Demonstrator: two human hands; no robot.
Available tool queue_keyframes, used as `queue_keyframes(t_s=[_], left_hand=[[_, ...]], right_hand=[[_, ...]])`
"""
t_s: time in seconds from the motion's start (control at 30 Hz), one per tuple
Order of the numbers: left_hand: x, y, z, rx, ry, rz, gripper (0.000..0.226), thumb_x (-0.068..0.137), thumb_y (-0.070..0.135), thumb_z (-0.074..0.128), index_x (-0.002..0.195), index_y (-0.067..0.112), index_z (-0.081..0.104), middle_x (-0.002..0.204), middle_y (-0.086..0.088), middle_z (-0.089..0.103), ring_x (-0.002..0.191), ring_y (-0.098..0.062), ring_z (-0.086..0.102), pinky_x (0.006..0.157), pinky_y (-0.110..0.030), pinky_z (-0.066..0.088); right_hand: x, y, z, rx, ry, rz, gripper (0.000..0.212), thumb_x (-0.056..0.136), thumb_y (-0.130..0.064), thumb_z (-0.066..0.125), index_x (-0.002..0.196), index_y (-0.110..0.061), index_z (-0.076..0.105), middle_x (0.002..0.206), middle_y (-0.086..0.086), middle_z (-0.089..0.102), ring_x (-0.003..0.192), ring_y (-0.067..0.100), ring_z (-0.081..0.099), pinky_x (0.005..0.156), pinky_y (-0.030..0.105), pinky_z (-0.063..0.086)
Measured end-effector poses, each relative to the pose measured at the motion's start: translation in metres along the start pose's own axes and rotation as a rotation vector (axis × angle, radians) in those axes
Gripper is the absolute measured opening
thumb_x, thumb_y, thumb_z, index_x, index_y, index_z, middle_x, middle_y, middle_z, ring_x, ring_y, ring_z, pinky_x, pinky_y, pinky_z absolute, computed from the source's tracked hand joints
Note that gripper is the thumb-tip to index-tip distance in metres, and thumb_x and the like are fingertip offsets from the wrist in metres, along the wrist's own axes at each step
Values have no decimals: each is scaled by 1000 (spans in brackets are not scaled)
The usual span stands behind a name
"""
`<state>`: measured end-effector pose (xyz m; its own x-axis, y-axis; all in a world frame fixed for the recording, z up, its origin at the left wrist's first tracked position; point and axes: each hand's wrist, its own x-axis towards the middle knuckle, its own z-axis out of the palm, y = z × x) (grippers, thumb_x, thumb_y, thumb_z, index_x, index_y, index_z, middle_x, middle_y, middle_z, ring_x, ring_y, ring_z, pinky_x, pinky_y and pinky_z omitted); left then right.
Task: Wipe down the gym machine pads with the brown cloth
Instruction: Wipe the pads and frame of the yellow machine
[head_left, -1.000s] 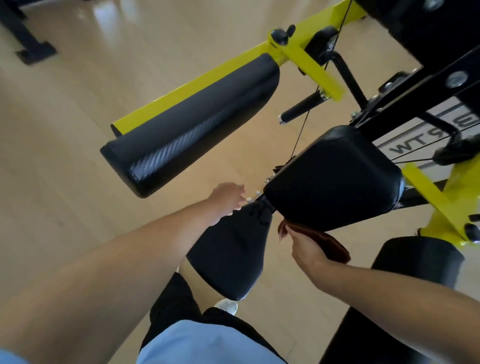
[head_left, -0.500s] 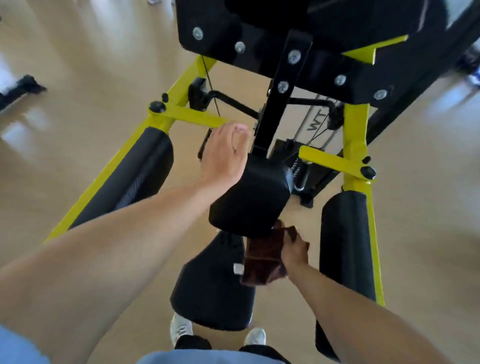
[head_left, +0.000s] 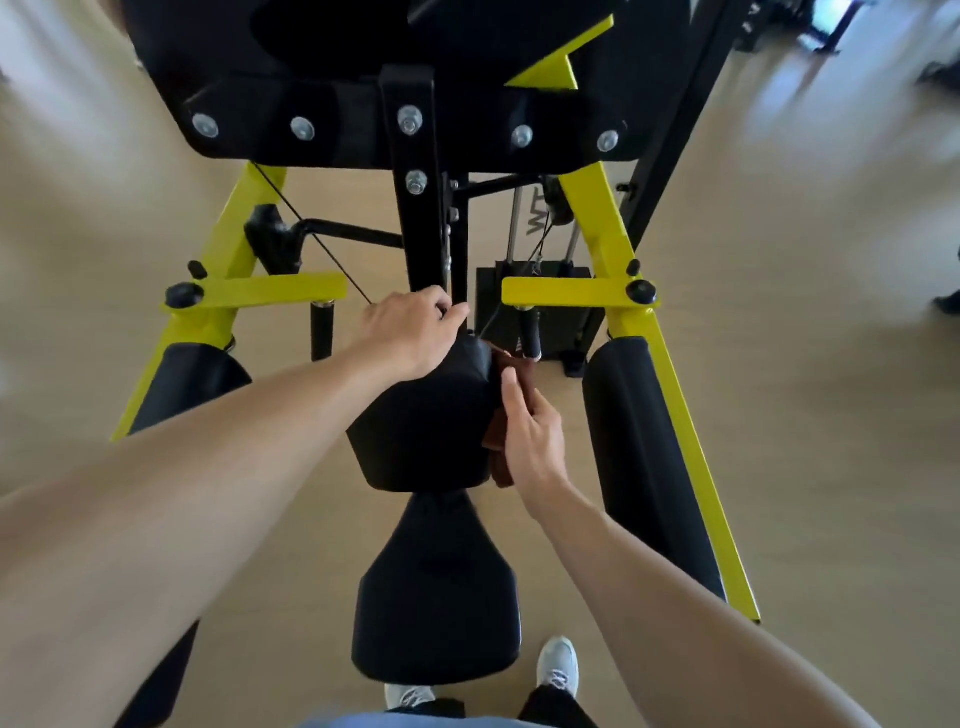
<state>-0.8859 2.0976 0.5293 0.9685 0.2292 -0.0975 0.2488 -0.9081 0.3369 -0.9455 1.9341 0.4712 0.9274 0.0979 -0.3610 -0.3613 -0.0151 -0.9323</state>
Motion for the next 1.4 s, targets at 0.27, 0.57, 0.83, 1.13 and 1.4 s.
queue_keyframes(t_s=[0.27,0.57,0.83,1.13,1.4], left_hand=[[4,-2,1,-40,42,3,42,102,51,27,116,30,60,115,7,69,98,-21,58,79,-33,35],[16,-9,1,-437,184,-83,38,101,30,30,104,21,66,94,6,74,94,-18,66,73,-31,41],[8,-3,3,-244,168,-35,43,103,42,26,95,30,66,94,12,74,93,-14,62,72,-32,41],[-3,-6,2,-481,392,-46,38,96,33,36,80,23,69,70,9,71,70,-2,62,60,-16,40],[-1,-25,-15,-1101,275,-235,35,99,22,41,85,9,70,72,-3,72,73,-9,67,73,-21,50]], right_hand=[[12,9,22,185,72,187,54,91,-71,45,123,-32,65,117,-2,70,111,20,64,104,48,50],[-6,-19,35,-349,69,-481,39,101,-54,39,138,-53,48,154,-25,34,146,6,22,117,33,20],[24,48,14,246,109,627,47,96,-64,44,112,-23,60,111,11,66,102,34,60,97,59,47],[5,14,45,594,291,746,45,105,-22,31,149,-13,40,148,15,47,135,40,47,109,53,41],[-44,-17,69,236,351,-17,45,102,-50,44,146,-48,38,151,-15,41,143,13,34,121,46,26]])
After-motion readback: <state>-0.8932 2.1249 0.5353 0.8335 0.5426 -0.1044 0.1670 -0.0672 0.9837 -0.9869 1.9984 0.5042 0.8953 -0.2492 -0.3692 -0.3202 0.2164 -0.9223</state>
